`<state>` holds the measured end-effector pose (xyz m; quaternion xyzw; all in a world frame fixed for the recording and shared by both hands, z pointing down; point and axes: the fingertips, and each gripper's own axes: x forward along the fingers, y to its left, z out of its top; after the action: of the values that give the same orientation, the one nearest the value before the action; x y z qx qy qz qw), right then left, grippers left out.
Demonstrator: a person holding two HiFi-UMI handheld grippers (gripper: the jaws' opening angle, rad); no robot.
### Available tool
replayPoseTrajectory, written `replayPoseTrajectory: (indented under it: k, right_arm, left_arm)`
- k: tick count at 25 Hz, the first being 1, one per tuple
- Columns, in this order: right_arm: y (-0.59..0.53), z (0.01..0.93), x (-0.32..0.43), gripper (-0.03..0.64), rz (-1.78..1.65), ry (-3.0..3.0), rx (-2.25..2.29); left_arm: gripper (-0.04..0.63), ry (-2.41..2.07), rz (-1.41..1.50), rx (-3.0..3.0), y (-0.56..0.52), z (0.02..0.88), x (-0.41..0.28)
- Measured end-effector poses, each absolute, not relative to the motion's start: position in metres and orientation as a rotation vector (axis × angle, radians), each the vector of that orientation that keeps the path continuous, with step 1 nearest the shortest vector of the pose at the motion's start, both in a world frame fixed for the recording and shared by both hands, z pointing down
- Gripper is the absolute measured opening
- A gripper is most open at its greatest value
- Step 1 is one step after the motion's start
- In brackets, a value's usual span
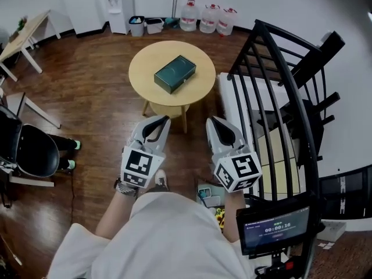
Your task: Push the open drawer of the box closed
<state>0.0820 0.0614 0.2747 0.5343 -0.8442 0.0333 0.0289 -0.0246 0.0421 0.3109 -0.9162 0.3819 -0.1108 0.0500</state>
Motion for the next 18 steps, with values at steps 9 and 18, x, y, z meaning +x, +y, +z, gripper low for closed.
replayPoseTrajectory:
  k: [9, 18]
  right_arm:
    - [0.145, 0.286, 0.098, 0.005, 0.13, -2.66, 1.572]
    - [0.216, 0.311, 0.089, 0.005, 0.171, -2.623, 1.526]
  left_arm:
    - [0.006, 1.266, -0.348, -2.739, 0.139, 0.312, -0.013]
    - [0.006, 1.263, -0.433, -2.819, 0.218, 0.332, -0.015]
